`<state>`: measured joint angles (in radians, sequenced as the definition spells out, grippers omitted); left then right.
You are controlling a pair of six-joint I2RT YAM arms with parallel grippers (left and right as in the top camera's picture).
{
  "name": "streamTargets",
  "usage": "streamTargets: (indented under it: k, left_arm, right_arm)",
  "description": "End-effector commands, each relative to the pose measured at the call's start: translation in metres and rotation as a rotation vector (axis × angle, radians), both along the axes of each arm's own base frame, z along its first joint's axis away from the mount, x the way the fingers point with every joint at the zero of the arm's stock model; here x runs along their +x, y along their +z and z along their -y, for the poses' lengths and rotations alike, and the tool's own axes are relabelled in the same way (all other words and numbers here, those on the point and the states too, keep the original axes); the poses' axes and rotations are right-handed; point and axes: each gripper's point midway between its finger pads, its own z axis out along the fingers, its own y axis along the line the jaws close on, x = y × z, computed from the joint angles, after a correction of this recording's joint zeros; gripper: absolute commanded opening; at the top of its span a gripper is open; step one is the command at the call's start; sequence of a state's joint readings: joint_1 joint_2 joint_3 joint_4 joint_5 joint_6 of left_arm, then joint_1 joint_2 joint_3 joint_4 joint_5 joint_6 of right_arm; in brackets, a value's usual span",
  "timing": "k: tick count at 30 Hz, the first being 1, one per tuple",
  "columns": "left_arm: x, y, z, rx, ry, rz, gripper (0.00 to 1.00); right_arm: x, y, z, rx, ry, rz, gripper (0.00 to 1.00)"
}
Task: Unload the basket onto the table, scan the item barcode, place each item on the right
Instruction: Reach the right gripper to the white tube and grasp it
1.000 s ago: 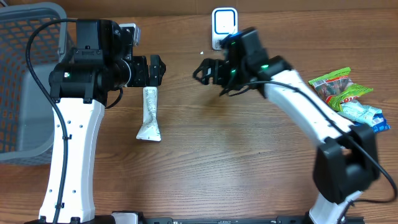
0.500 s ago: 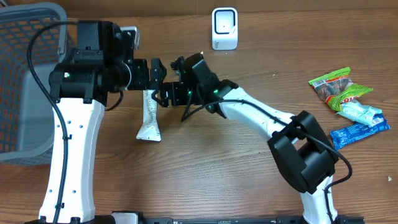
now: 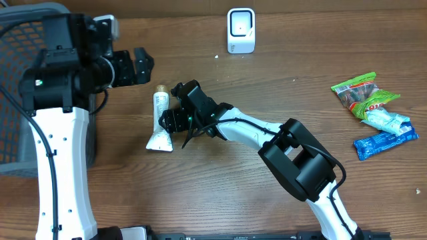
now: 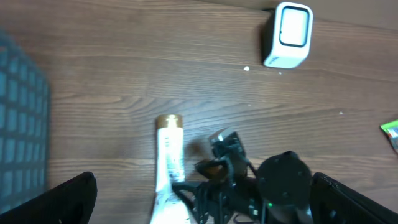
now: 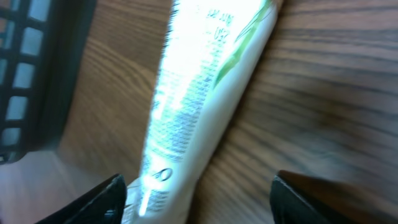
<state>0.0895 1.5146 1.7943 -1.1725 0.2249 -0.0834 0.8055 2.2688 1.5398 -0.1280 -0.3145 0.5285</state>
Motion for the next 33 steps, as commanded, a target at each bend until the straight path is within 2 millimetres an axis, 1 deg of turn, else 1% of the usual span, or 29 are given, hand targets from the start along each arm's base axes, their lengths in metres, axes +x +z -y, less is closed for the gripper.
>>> streamTargets:
  k: [1, 4, 9, 14, 17, 18, 19, 22, 23, 24, 25, 28, 29, 30, 33]
  left_arm:
    - [0.001, 0.006, -0.009, 0.015, 0.046, 0.011, 1.0]
    - [0.001, 0.006, -0.009, 0.014, 0.046, 0.011, 1.0]
    - [0.001, 0.006, -0.009, 0.014, 0.046, 0.011, 1.0]
    - [0.001, 0.006, -0.009, 0.014, 0.046, 0.011, 1.0]
    - [0.001, 0.006, -0.009, 0.014, 0.046, 0.011, 1.0]
    - [0.001, 0.006, -0.009, 0.014, 0.046, 0.011, 1.0]
    - [0.001, 0.006, -0.009, 0.014, 0.046, 0.011, 1.0]
    - [0.001, 0.006, -0.009, 0.014, 0.046, 0.011, 1.0]
    - [0.001, 0.006, -0.009, 0.014, 0.046, 0.011, 1.0]
    - [0.001, 0.006, -0.009, 0.014, 0.046, 0.011, 1.0]
    - [0.001, 0.006, -0.009, 0.014, 0.046, 0.011, 1.0]
    - [0.001, 0.006, -0.009, 0.014, 0.046, 0.011, 1.0]
    - [0.001, 0.006, -0.009, 0.014, 0.046, 0.011, 1.0]
    - [0.001, 0.006, -0.009, 0.014, 0.046, 0.011, 1.0]
    - [0.001, 0.006, -0.009, 0.014, 0.046, 0.011, 1.0]
  right_arm:
    - [0.011, 0.0, -0.002, -0.009, -0.031, 0.048, 0.71]
    - [0.013, -0.007, -0.001, -0.019, -0.047, 0.046, 0.65]
    - [0.016, -0.009, 0.001, -0.032, -0.061, 0.057, 0.52]
    - [0.012, -0.009, -0.005, -0.059, -0.063, 0.102, 0.5]
    - [0.008, -0.01, -0.008, -0.089, -0.057, 0.143, 0.4]
    - [0.006, -0.012, -0.009, -0.104, -0.06, 0.151, 0.29]
    - [0.004, -0.013, -0.009, -0.109, -0.058, 0.147, 0.22]
    - [0.002, -0.013, -0.005, -0.119, -0.053, 0.125, 0.12]
    - [0.003, -0.009, -0.003, -0.115, -0.05, 0.116, 0.06]
    - [0.003, -0.003, 0.0, -0.106, -0.046, 0.105, 0.04]
    - [0.006, 0.013, 0.005, -0.082, -0.043, 0.09, 0.04]
    - [0.021, 0.044, 0.029, -0.084, -0.074, 0.097, 0.04]
    - [0.026, 0.055, 0.041, -0.095, -0.075, 0.114, 0.04]
    - [0.035, 0.07, 0.06, -0.118, -0.069, 0.144, 0.04]
    - [0.048, 0.099, 0.103, -0.174, -0.06, 0.198, 0.04]
